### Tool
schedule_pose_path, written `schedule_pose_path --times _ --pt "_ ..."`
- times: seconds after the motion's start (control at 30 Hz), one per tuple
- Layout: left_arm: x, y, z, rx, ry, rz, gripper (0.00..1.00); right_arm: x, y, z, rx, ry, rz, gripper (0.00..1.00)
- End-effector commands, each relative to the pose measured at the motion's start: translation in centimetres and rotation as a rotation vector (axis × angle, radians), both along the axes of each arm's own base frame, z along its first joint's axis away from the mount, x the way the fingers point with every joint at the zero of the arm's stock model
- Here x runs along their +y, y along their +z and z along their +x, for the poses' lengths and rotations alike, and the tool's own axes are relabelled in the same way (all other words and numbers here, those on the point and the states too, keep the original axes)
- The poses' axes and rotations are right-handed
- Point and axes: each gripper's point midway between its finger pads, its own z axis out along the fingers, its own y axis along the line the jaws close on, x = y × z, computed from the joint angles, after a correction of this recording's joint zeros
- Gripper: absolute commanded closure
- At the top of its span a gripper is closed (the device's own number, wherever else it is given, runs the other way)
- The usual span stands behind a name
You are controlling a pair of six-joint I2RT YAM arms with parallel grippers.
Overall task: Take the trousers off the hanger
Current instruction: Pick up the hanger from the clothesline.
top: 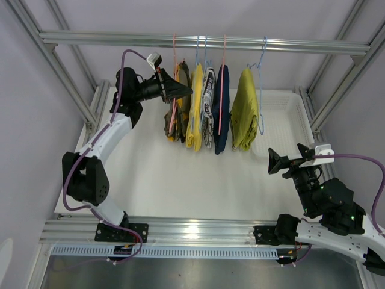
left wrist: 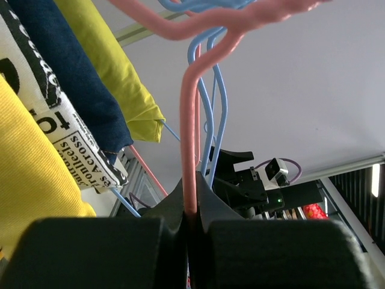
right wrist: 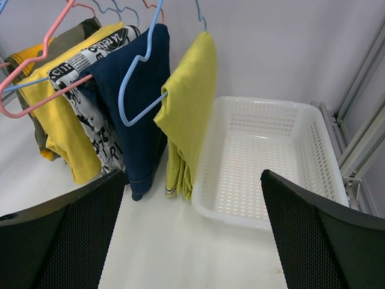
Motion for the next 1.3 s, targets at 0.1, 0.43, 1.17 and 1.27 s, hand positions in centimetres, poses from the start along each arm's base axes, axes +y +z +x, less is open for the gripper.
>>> schedule_pose_path --times 0.1,0.43,1.17,1.27 --pt "0.0 6.7 -2.5 -0.241 -0.034 -0.056 0.99 0.3 -0.1 -0.1 0.003 0.018 0.006 0.01" --pt "0.5 12.1 -3.8 -0.361 -0.005 -0.074 0.99 0.3 -0.1 -0.1 0.003 0.021 0.011 0.01" --pt "2.8 14.1 -6.1 -0.534 0.147 0.04 0.99 0.5 -0.2 -0.1 0.004 0.027 0.012 0.01" --pt "2.8 13.5 -6.2 -0.529 0.149 0.054 0.99 0.6 -0.1 -0.1 0.004 0.032 0.013 0.01"
